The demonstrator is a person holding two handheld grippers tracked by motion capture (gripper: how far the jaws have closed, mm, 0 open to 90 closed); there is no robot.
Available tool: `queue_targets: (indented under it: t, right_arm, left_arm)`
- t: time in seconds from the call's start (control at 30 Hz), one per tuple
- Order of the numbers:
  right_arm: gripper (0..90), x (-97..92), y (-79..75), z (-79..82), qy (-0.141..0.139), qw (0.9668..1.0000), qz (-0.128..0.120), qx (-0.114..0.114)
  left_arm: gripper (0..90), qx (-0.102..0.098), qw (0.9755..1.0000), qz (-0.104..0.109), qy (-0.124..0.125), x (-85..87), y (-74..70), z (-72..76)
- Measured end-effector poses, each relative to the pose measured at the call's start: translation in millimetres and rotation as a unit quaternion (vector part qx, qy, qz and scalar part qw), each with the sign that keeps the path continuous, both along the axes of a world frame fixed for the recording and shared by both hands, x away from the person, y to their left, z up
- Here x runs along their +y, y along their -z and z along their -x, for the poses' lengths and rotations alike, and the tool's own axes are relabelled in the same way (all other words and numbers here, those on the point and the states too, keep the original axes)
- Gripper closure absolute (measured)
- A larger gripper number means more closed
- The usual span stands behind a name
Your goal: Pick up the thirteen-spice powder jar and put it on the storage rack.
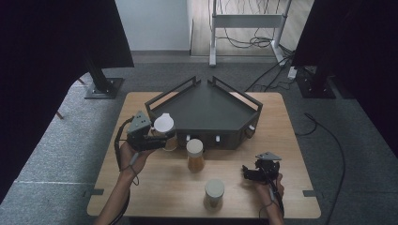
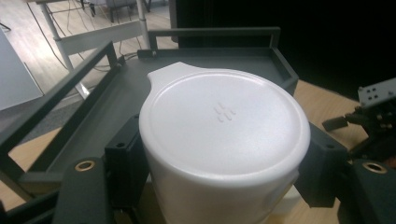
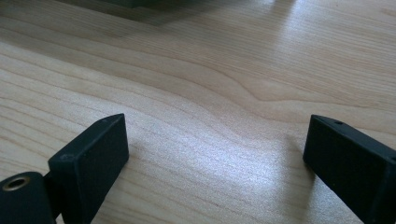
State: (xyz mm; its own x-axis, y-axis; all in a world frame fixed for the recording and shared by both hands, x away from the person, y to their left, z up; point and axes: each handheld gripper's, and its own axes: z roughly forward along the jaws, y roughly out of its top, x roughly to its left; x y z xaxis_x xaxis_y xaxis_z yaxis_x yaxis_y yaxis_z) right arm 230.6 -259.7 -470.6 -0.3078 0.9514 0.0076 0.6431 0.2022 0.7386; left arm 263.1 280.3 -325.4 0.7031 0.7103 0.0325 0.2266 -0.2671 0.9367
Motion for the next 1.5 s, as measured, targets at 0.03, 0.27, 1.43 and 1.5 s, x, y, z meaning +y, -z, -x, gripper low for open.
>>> queue_targets:
  t: [0.03,0.27,1.43,1.5]
  right_arm:
    - [6.1,0.0,0.0,0.0,0.0,1.0,0.0,0.0]
    - [6.1,0.0,-0.1,-0.1,0.0,1.0,0.0,0.0]
    - [6.0,-0.1,-0.1,-0.2,-0.001,1.0,0.0,0.0]
    - [6.0,-0.1,-0.1,-0.2,-0.001,1.0,0.0,0.001]
  left_arm:
    - [30.7,-0.002,1.0,0.0,-0.002,-1.1,-1.5,-1.7]
    - [30.7,-0.002,0.9999,0.003,-0.014,-7.9,-10.3,-15.9]
    - [30.7,0.0,0.9963,0.007,-0.086,-33.5,-19.8,-66.1]
    - [30.7,0.002,0.9958,0.006,-0.091,-35.1,-17.8,-68.8]
